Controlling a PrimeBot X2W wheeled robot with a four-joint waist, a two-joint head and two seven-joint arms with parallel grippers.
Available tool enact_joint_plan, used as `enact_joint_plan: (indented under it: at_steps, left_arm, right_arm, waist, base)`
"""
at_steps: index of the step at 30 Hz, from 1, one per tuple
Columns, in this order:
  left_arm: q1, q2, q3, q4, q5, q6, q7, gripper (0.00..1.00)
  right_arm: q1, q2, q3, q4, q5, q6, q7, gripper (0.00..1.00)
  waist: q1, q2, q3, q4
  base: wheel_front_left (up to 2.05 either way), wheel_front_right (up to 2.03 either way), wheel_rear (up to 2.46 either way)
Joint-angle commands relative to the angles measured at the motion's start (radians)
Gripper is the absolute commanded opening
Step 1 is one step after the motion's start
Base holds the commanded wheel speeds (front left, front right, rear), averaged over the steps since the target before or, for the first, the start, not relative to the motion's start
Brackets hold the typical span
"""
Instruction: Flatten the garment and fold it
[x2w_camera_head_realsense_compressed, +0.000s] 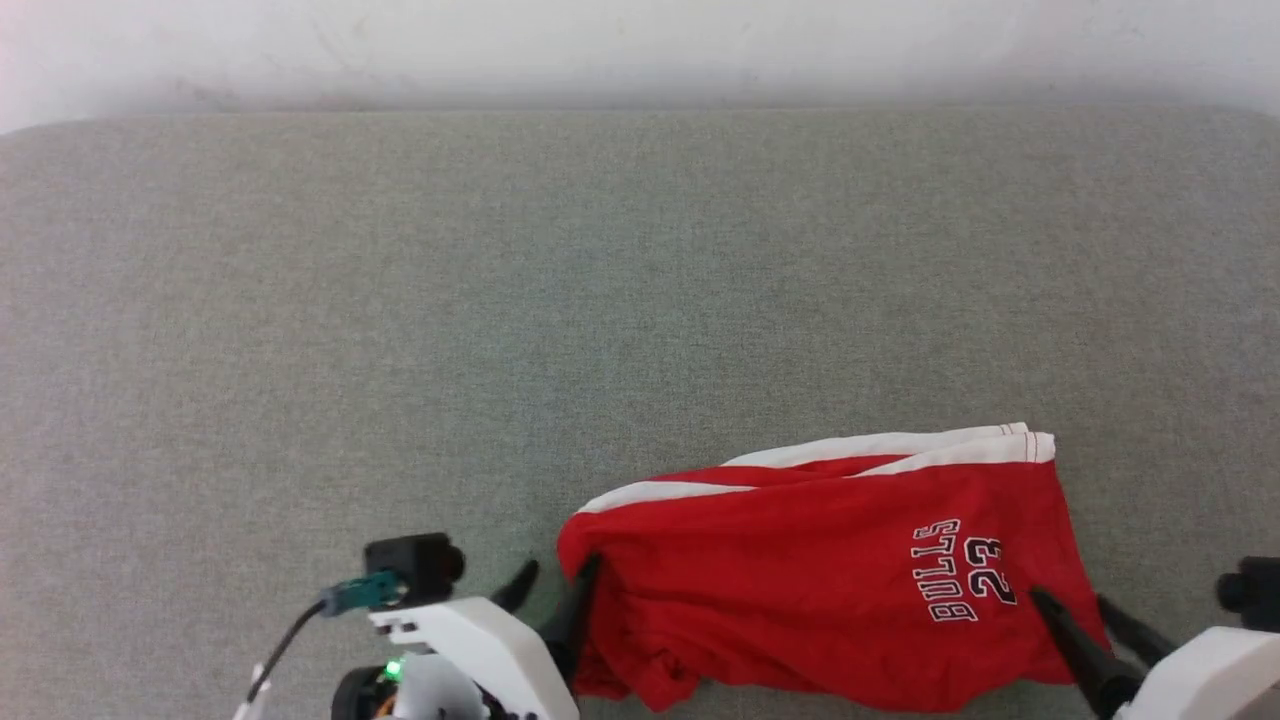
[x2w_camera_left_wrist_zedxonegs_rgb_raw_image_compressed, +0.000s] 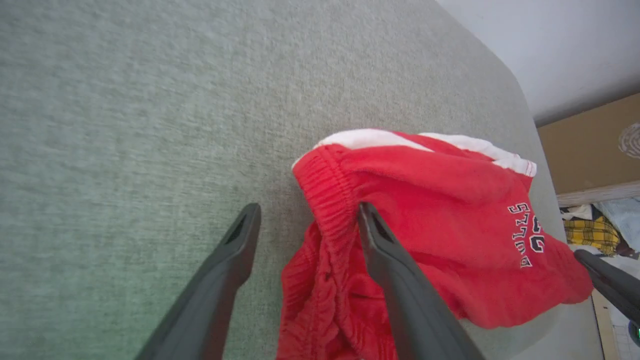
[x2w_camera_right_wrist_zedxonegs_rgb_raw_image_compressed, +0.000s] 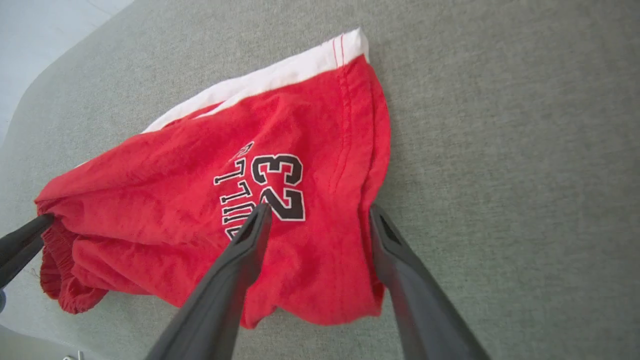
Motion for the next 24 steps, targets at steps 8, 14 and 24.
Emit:
enact_joint_plan:
  at_steps: [8,14,24]
  left_arm:
    - [0.063,0.025,0.118,-0.112,0.11,0.079,-0.241,1.0]
    - [0.063,0.011,0.179,-0.132,0.225,0.135,-0.402,1.0]
    - [0.057,-0.008,0.19,-0.136,0.338,0.179,-0.427,1.0]
  right_arm:
    - [-0.034,-0.022,-0.067,-0.046,-0.158,-0.001,-0.091,1.0]
    - [-0.071,-0.043,-0.026,0.04,-0.219,-0.001,-0.133,1.0]
    - [-0.126,-0.075,0.013,0.242,-0.253,-0.001,-0.15,1.0]
  waist:
    - [0.0,-0.0001,0.014,0.012]
    - [0.0,-0.0001,0.029,0.034]
    - [0.0,-0.0001,0.049,0.08]
  base:
    - [0.0,0.0,0.0]
    - [0.0,0.0,0.0]
    - [0.0,0.0,0.0]
